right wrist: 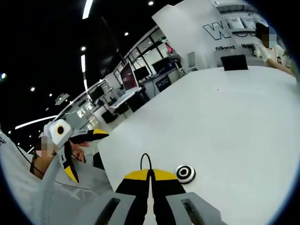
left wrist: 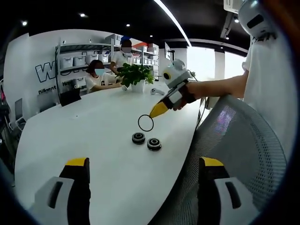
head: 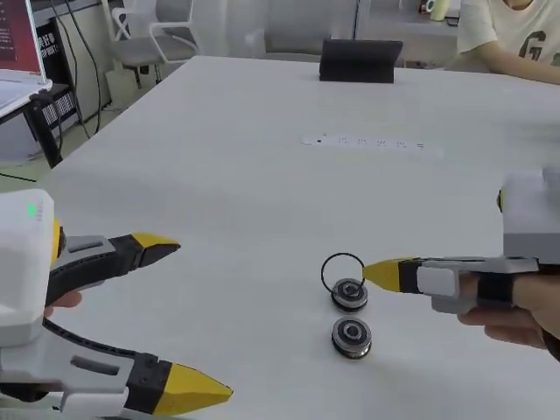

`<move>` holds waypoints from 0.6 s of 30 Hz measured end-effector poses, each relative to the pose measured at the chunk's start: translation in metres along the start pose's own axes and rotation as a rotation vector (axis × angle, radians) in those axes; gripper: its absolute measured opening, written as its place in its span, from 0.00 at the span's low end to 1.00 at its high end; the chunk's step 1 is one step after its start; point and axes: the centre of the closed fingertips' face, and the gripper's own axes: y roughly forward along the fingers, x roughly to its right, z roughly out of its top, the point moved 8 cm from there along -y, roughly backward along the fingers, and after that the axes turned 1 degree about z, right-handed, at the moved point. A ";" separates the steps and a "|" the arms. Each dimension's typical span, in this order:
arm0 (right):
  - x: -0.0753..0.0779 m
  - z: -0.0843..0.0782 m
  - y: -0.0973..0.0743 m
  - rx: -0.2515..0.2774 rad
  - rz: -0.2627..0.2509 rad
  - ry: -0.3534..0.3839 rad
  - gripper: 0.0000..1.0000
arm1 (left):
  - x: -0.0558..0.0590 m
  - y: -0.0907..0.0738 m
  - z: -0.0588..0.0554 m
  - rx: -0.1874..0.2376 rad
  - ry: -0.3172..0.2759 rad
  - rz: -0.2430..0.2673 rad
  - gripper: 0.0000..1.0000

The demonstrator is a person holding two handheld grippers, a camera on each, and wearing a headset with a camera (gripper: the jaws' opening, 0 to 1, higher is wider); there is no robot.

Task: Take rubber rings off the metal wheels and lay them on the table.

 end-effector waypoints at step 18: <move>-0.017 -0.004 0.017 -0.040 0.037 -0.080 0.00 | 0.004 0.001 -0.004 -0.038 0.006 -0.021 0.94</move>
